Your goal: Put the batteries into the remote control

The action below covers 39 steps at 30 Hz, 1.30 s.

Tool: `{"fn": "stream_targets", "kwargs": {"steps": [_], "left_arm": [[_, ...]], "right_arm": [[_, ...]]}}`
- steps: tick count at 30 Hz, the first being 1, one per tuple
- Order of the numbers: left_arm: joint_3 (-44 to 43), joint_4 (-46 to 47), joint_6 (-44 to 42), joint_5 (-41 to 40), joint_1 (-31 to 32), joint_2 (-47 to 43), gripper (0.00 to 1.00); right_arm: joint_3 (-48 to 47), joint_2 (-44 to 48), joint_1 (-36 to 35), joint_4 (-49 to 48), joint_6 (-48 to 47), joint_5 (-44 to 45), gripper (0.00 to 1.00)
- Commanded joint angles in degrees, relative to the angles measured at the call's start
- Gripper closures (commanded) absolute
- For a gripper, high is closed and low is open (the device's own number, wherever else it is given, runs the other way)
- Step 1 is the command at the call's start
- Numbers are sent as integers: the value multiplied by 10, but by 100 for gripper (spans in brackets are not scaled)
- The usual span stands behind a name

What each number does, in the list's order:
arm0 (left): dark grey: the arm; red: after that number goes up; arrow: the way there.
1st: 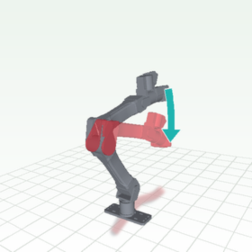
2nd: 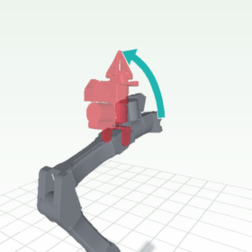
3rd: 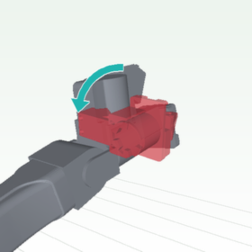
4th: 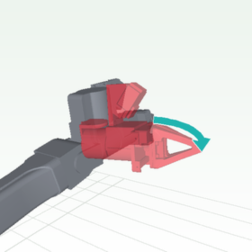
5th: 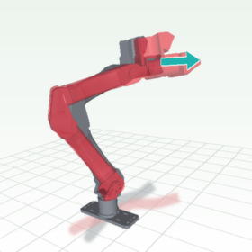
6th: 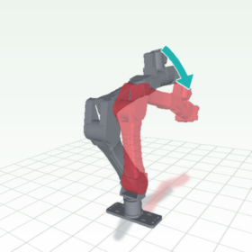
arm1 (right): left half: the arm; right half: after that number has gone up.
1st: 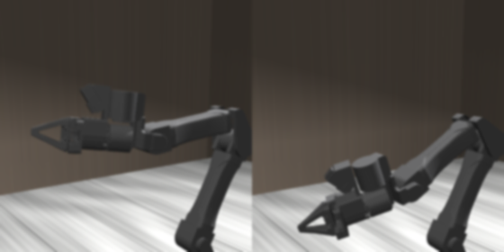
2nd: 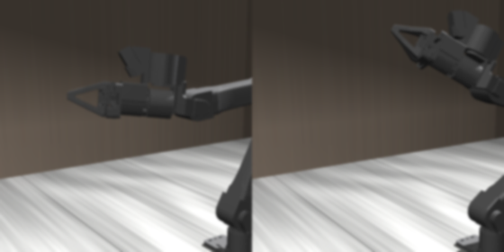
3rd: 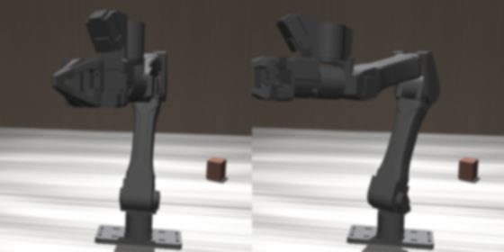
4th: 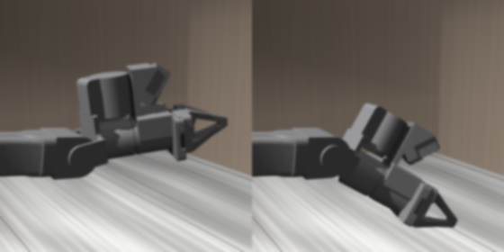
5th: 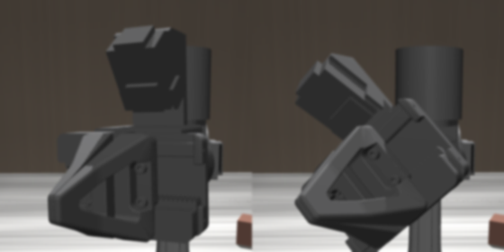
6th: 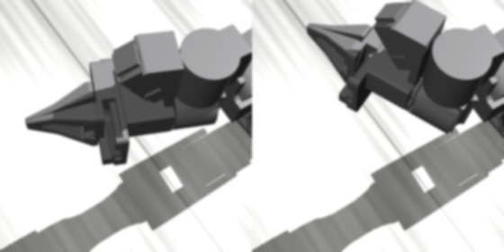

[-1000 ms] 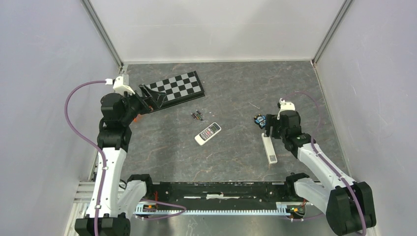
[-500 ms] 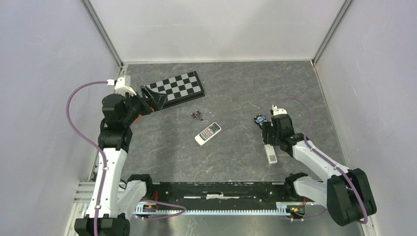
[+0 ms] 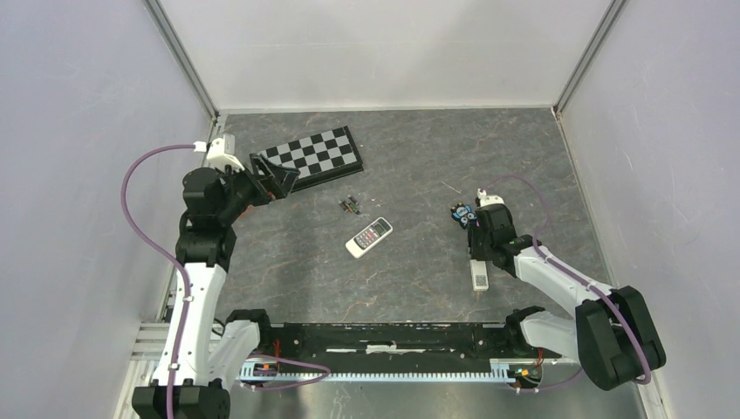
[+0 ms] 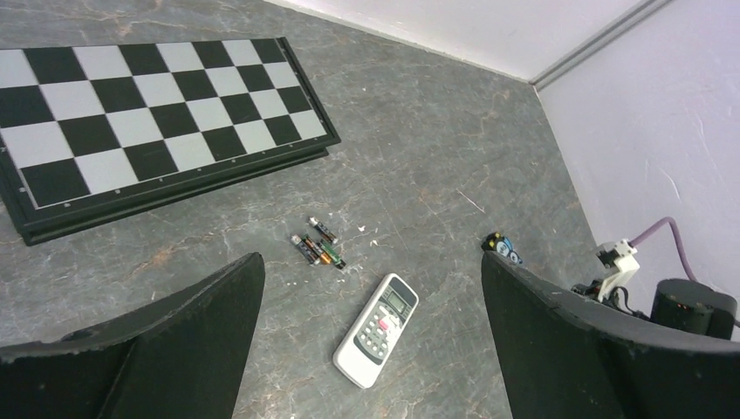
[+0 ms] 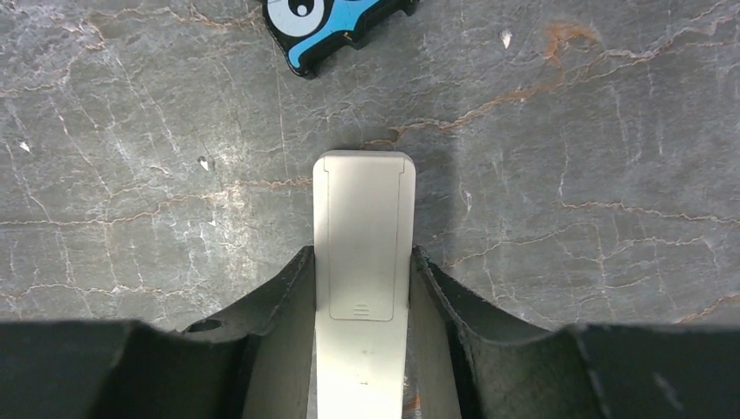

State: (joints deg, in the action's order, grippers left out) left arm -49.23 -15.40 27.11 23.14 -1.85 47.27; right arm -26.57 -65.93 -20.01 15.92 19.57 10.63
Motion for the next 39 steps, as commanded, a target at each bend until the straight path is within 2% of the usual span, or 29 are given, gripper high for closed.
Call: {"fn": "stream_targets", "kwargs": {"steps": [1,5,7,9,13,17,24,29,34,37,39], "left_arm": [[9,47,-5,53,6,-4,0],[42,102,36,104,11,-7,0],[64,132,59,106,43,-8,0],[83,152,72,91,75,-5,0],[98,195,66,16,189,19,0],[97,221,29,-87,318,70,0],[76,271,-9,-155,445,166,0],[89,342,7,-165,485,198,0],[69,339,14,-156,504,247,0],[55,312,26,-184,507,268,6],[42,292,32,-200,507,281,15]], "right_arm": [[-8,23,-1,-53,21,-33,79],[-19,53,-2,-135,61,-183,80],[-24,53,-4,-199,106,-259,80],[-30,52,-9,-246,160,-293,81],[-39,38,-25,-358,277,-320,82],[-53,18,-50,-407,392,-275,82],[-49,0,-92,-425,526,-155,82],[-52,-9,-107,-415,574,-116,82],[-72,-14,-121,-381,582,-75,82],[-79,-20,-126,-370,582,-63,82],[-81,-25,-128,-364,582,-59,82]]}}
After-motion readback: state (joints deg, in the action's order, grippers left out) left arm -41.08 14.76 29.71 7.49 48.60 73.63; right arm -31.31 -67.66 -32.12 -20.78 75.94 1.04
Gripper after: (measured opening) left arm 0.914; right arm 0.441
